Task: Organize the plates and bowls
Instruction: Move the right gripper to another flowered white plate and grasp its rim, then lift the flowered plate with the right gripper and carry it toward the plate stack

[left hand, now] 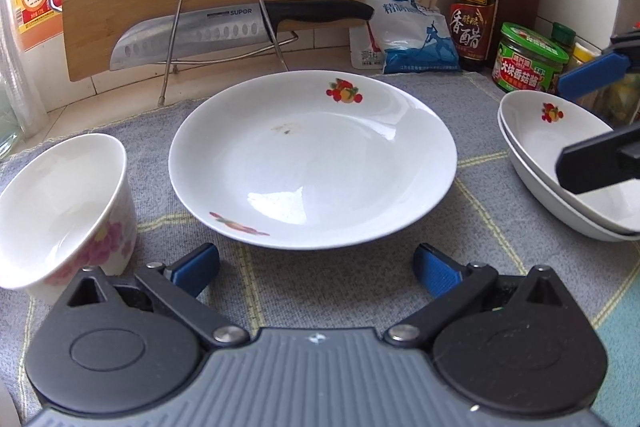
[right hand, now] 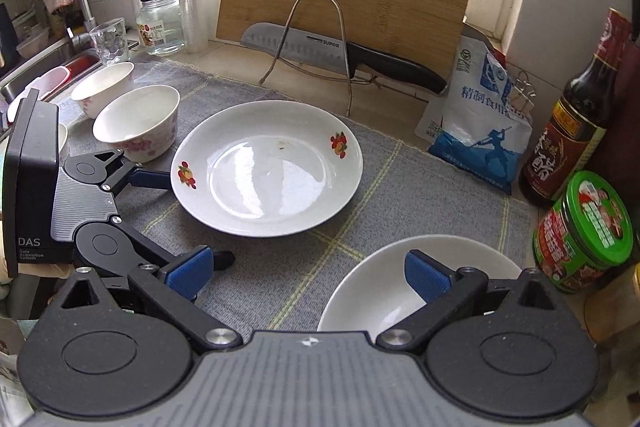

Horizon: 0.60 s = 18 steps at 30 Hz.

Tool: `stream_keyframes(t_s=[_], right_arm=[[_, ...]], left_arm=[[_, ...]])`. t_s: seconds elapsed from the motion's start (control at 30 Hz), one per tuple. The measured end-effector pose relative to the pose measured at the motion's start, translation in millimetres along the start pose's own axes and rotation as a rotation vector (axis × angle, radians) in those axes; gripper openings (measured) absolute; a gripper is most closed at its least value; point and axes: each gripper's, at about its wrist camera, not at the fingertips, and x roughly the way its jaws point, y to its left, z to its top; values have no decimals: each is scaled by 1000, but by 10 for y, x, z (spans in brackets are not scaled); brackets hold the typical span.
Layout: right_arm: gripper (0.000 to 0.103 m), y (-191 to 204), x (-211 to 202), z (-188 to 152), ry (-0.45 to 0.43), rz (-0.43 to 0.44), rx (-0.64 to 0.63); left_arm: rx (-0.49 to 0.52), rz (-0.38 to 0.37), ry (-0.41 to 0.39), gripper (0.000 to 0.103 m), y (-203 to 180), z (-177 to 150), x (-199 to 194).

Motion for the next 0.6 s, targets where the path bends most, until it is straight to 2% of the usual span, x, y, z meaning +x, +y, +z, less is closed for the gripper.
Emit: stream_keyframes(t_s=[0.37,0.6], right_arm=[[103,-259,693,606,38,159,-143],[103,-334,1154,815,90,224,-196]], left_arm=[[7,-10,-34,103,15,-11,25],[2,-5,-60,103,10,-38,24]])
